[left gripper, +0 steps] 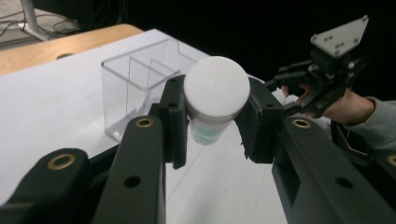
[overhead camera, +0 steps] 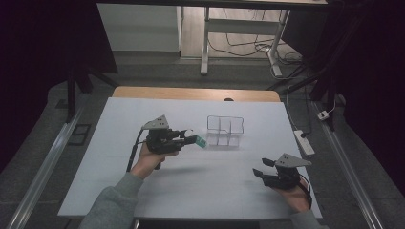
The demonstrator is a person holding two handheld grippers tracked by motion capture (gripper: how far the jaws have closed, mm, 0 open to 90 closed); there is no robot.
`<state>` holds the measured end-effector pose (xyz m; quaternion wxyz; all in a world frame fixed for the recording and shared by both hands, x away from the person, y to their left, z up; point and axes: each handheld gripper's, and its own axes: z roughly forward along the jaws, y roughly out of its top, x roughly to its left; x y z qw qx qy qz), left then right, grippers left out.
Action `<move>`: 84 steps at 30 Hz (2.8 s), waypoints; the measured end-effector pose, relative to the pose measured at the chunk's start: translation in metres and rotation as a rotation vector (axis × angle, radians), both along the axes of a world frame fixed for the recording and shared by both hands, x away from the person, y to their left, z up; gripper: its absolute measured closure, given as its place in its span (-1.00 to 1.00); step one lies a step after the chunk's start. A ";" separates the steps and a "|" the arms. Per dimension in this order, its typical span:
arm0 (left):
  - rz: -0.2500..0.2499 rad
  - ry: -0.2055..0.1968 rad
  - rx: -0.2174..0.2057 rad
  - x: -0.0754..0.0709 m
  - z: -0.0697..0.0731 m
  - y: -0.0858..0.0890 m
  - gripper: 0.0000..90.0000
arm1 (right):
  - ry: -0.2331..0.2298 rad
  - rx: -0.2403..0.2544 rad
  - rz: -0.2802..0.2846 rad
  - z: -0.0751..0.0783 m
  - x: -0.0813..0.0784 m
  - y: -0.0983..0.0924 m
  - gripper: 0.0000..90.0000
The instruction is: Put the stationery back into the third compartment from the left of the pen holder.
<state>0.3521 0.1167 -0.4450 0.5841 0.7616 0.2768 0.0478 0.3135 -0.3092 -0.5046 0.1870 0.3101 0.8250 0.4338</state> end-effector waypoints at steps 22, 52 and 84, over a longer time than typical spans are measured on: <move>0.007 -0.023 0.039 0.057 0.043 -0.043 0.44 | 0.002 -0.026 0.000 -0.003 0.002 0.000 -0.11; -0.029 0.066 0.139 0.109 0.014 -0.122 0.43 | 0.017 -0.050 0.005 -0.007 0.003 0.000 -0.13; 0.089 0.021 0.248 0.012 -0.008 0.005 0.08 | 0.002 -0.043 0.001 -0.006 0.004 -0.002 -0.15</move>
